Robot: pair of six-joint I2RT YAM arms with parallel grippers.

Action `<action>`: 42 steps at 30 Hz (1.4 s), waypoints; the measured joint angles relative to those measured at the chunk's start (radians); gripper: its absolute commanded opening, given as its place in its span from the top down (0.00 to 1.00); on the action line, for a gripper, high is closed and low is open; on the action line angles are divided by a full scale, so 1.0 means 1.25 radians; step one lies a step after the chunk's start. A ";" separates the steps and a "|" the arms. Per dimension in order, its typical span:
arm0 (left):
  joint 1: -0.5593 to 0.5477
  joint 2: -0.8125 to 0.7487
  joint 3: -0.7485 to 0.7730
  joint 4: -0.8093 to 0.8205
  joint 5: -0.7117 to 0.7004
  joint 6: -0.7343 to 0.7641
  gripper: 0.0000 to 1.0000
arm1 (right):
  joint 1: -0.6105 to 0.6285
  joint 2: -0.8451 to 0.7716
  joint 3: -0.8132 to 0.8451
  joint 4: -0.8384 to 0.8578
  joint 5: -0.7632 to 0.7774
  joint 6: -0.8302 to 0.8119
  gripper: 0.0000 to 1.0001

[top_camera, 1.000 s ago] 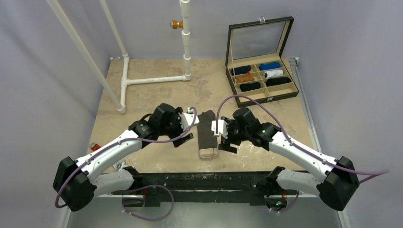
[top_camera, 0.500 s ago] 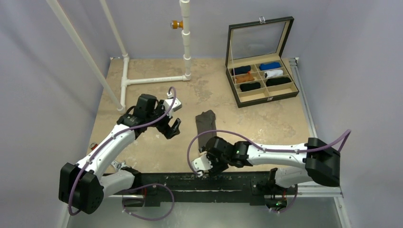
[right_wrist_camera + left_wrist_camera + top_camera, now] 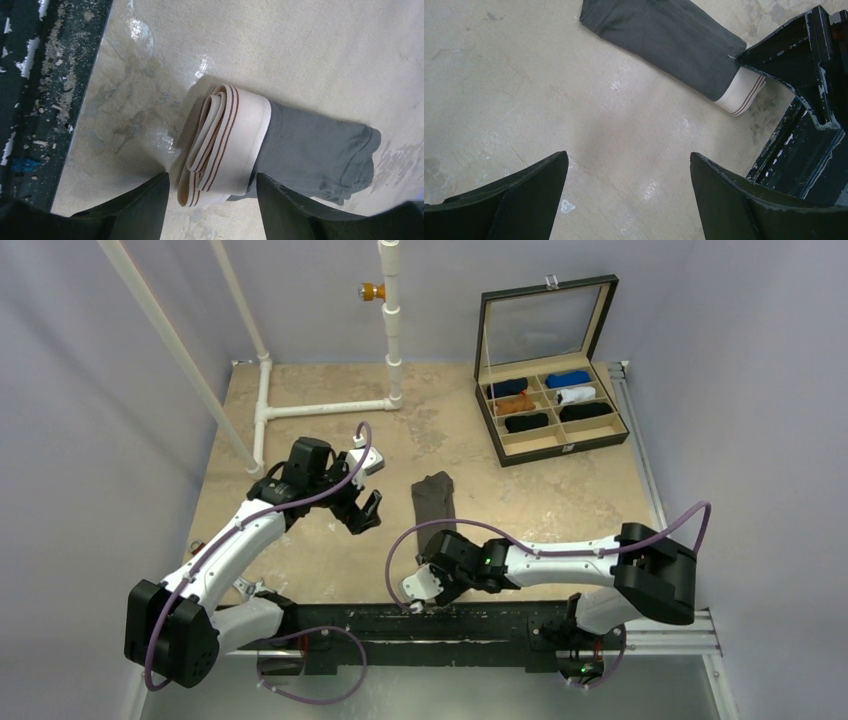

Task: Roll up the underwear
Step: Roll the underwear to the center of the board.

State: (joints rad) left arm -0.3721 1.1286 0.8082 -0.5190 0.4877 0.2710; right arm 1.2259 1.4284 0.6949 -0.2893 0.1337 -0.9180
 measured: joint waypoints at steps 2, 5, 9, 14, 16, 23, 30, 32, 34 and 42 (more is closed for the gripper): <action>0.000 0.001 0.000 0.000 0.001 0.000 0.09 | 0.000 0.006 0.000 0.010 0.006 -0.002 0.41; 0.000 0.002 0.000 0.000 0.003 0.000 0.09 | 0.000 0.015 -0.002 0.026 0.011 -0.003 0.48; 0.000 0.002 0.000 0.000 0.003 0.000 0.09 | 0.000 0.026 -0.008 0.044 0.018 -0.003 0.56; 0.000 0.002 0.000 0.000 0.003 0.000 0.10 | 0.000 0.031 -0.014 0.060 0.026 0.000 0.67; 0.000 0.002 0.000 0.000 0.003 0.000 0.10 | 0.000 0.031 -0.017 0.066 0.026 0.001 0.73; 0.000 0.002 0.000 0.000 0.004 0.001 0.10 | 0.000 0.031 -0.023 0.068 0.023 0.012 0.97; 0.000 0.002 0.000 -0.007 0.009 0.002 0.10 | -0.004 0.011 -0.016 0.033 -0.025 0.045 1.00; 0.000 0.002 0.000 -0.013 0.012 0.004 0.10 | -0.013 0.004 -0.006 0.006 -0.059 0.059 1.00; 0.000 0.002 0.000 -0.019 0.015 0.008 0.10 | -0.031 0.002 0.011 -0.020 -0.100 0.073 1.00; 0.000 -0.010 0.000 -0.036 0.038 0.013 0.10 | -0.217 0.043 0.158 -0.165 -0.349 0.093 1.00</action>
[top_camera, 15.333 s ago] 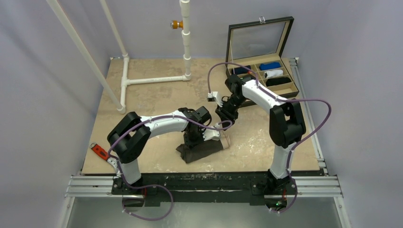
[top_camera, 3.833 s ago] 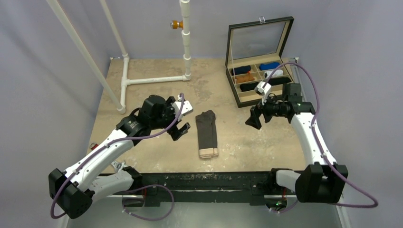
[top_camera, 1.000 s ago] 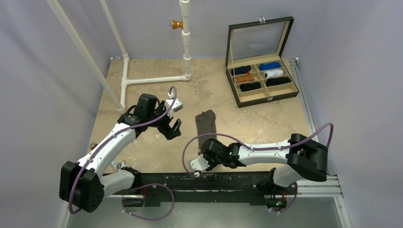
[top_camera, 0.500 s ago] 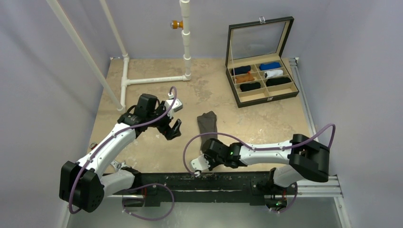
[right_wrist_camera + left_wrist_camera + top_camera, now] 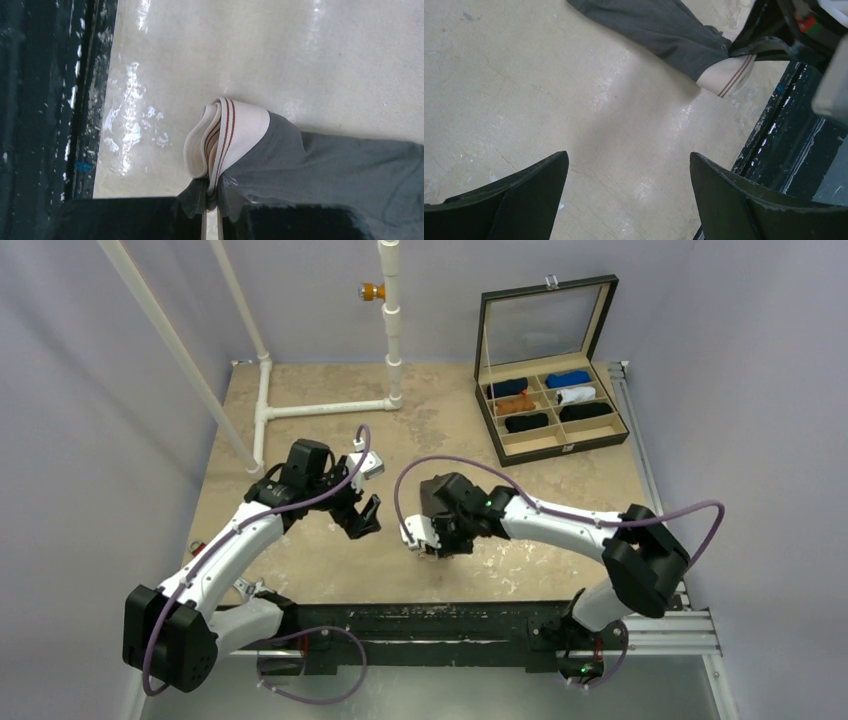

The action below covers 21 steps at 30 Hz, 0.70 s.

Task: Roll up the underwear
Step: Roll the underwear to the center of the board.

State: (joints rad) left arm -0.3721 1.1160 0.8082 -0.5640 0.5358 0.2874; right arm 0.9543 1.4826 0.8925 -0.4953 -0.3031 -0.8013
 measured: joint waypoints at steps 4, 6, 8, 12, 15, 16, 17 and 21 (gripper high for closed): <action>0.000 -0.027 -0.003 0.001 0.006 0.011 0.10 | -0.100 0.085 0.086 -0.070 -0.147 -0.013 1.00; 0.000 -0.052 -0.015 0.004 0.008 0.020 0.10 | -0.145 0.146 0.132 -0.126 -0.223 -0.035 1.00; 0.000 -0.067 -0.025 0.004 0.010 0.031 0.10 | -0.182 0.211 0.179 -0.188 -0.293 -0.066 1.00; -0.001 -0.092 -0.044 0.000 0.021 0.060 0.10 | -0.235 0.333 0.268 -0.327 -0.402 -0.149 1.00; -0.015 -0.098 -0.049 -0.002 0.023 0.082 0.11 | -0.266 0.429 0.339 -0.450 -0.475 -0.227 1.00; -0.029 -0.100 -0.053 -0.001 0.019 0.092 0.11 | -0.273 0.455 0.356 -0.481 -0.492 -0.247 1.00; -0.054 -0.104 -0.058 0.001 0.009 0.101 0.11 | -0.284 0.491 0.381 -0.529 -0.515 -0.276 1.00; -0.169 -0.106 -0.080 0.023 -0.037 0.131 0.11 | -0.310 0.570 0.419 -0.618 -0.571 -0.323 1.00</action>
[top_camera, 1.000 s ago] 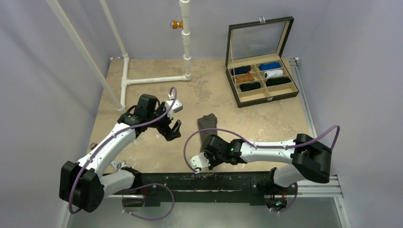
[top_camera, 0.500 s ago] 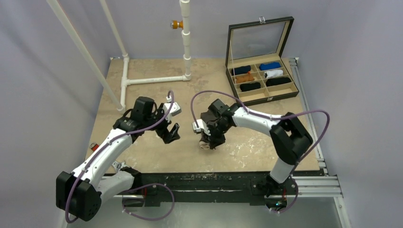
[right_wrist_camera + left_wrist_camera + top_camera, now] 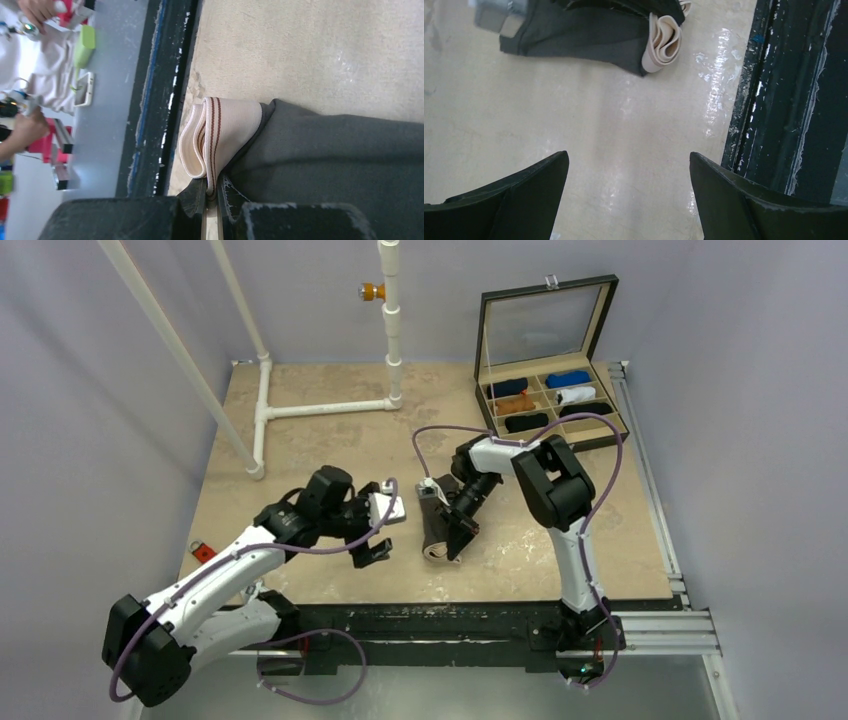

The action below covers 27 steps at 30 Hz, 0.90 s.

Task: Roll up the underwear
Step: Roll the underwear to the center of the board.

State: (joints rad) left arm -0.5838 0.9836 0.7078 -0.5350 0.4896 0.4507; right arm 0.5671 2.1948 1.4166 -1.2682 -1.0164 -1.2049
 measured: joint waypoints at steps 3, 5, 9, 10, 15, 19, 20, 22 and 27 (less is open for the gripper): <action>-0.088 0.022 -0.002 0.021 -0.040 0.019 0.10 | -0.009 0.022 0.008 -0.037 -0.020 -0.006 1.00; -0.148 0.049 -0.002 0.046 -0.073 0.032 0.10 | -0.011 0.032 0.014 -0.051 -0.026 -0.004 1.00; -0.266 0.111 -0.002 0.111 -0.156 0.058 0.10 | -0.015 0.054 0.024 -0.067 -0.043 0.014 1.00; -0.294 0.128 -0.002 0.134 -0.176 0.069 0.10 | -0.015 0.058 0.026 -0.070 -0.045 0.017 1.00; -0.379 0.215 -0.002 0.236 -0.256 0.099 0.05 | -0.015 0.075 0.034 -0.081 -0.061 0.037 1.00; -0.395 0.282 -0.001 0.290 -0.290 0.115 0.04 | -0.015 0.075 0.035 -0.081 -0.061 0.043 1.00; -0.398 0.298 0.000 0.299 -0.296 0.117 0.04 | -0.015 0.075 0.035 -0.081 -0.061 0.043 1.00; -0.404 0.322 0.002 0.314 -0.305 0.119 0.05 | -0.015 0.075 0.035 -0.081 -0.061 0.045 1.00; -0.410 0.377 0.016 0.347 -0.315 0.118 0.15 | -0.015 0.075 0.035 -0.081 -0.061 0.046 1.00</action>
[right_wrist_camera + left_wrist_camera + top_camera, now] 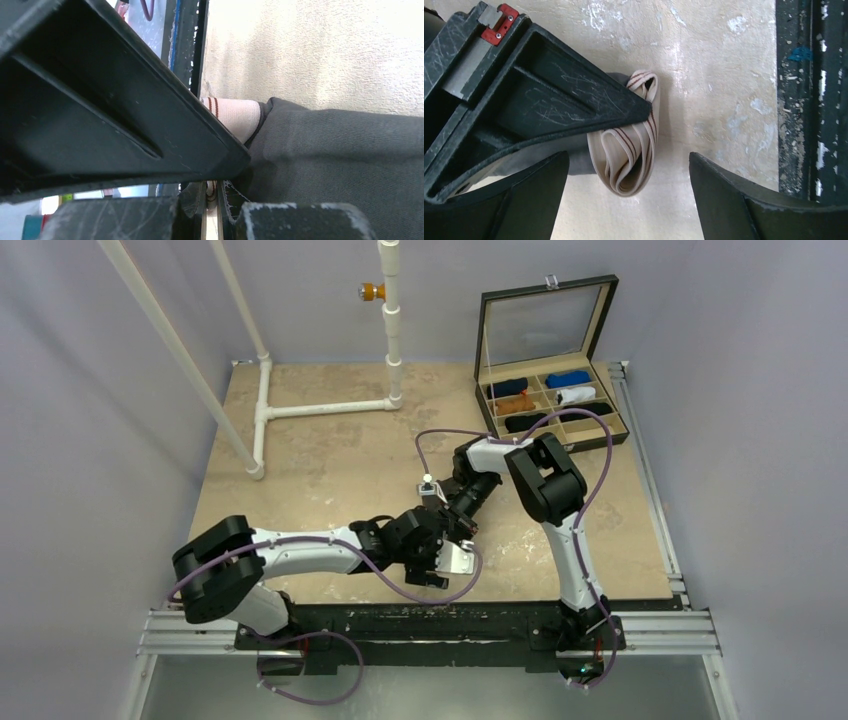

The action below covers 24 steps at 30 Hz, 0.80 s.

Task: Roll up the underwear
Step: Roll the underwear to the center of the board.

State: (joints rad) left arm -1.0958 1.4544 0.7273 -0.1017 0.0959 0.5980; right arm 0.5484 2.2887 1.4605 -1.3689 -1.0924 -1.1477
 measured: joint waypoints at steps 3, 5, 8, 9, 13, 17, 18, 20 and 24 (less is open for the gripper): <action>0.000 0.026 0.012 0.011 -0.001 -0.003 0.23 | 0.000 0.000 0.000 0.000 0.000 0.001 1.00; 0.000 0.041 0.023 0.015 0.000 -0.007 0.31 | 0.000 0.001 0.000 0.000 0.000 0.001 1.00; -0.002 0.055 0.033 0.016 0.000 -0.010 0.43 | 0.000 0.002 0.000 0.000 0.000 0.002 1.00; -0.002 0.058 0.035 0.015 0.001 -0.011 0.46 | 0.000 0.002 0.000 0.000 0.000 0.002 1.00; -0.005 0.068 0.039 0.009 0.003 -0.017 0.53 | -0.001 0.002 0.001 -0.001 0.000 0.002 1.00; -0.005 0.076 0.045 0.005 0.004 -0.023 0.59 | -0.001 0.002 0.002 -0.001 0.001 0.002 1.00; -0.005 0.079 0.045 0.005 0.004 -0.025 0.62 | -0.001 0.002 0.002 -0.001 0.001 0.002 1.00; -0.005 0.085 0.046 0.005 0.008 -0.029 0.65 | -0.001 0.004 0.002 -0.001 0.001 0.002 1.00; -0.005 0.095 0.054 -0.003 0.015 -0.032 0.76 | -0.001 0.011 0.002 -0.003 0.003 0.003 1.00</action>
State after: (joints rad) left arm -1.1019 1.5734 0.7952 -0.1051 0.1146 0.5575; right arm 0.5476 2.3024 1.4624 -1.3727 -1.0889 -1.1442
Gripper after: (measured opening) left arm 0.319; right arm 0.033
